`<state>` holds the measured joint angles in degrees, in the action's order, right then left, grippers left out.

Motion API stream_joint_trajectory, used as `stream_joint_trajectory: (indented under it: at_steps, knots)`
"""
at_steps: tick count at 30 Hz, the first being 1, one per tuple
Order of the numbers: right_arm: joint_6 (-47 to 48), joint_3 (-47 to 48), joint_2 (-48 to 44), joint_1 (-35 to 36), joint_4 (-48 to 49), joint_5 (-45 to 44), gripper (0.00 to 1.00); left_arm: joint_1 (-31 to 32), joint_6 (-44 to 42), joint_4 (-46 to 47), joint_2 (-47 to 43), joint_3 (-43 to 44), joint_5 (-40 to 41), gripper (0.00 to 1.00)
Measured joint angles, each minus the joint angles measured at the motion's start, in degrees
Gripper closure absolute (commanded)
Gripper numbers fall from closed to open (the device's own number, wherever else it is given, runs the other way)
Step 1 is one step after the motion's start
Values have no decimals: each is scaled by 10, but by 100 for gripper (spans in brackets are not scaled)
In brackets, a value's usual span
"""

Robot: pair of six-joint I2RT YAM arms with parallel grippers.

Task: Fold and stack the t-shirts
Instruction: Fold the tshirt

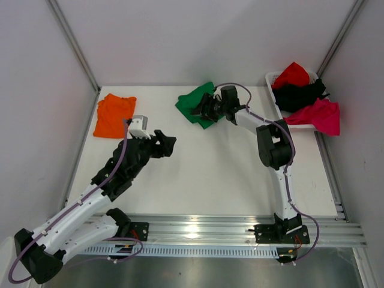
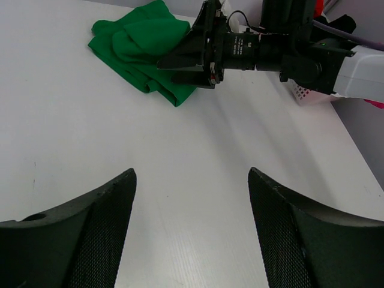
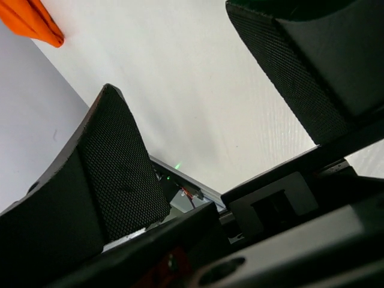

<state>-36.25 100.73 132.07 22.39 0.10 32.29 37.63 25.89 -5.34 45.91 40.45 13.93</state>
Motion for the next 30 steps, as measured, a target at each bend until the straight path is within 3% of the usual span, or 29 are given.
stream_joint_trajectory:
  at_steps: [16, 30]
  knots:
    - [12, 62, 50, -12, -7, -17, 23, -3, 2, 0, 20, -16, 8, 21]
    - [12, 216, 122, -12, -4, -18, 22, -3, 12, 9, 25, -39, 2, 21]
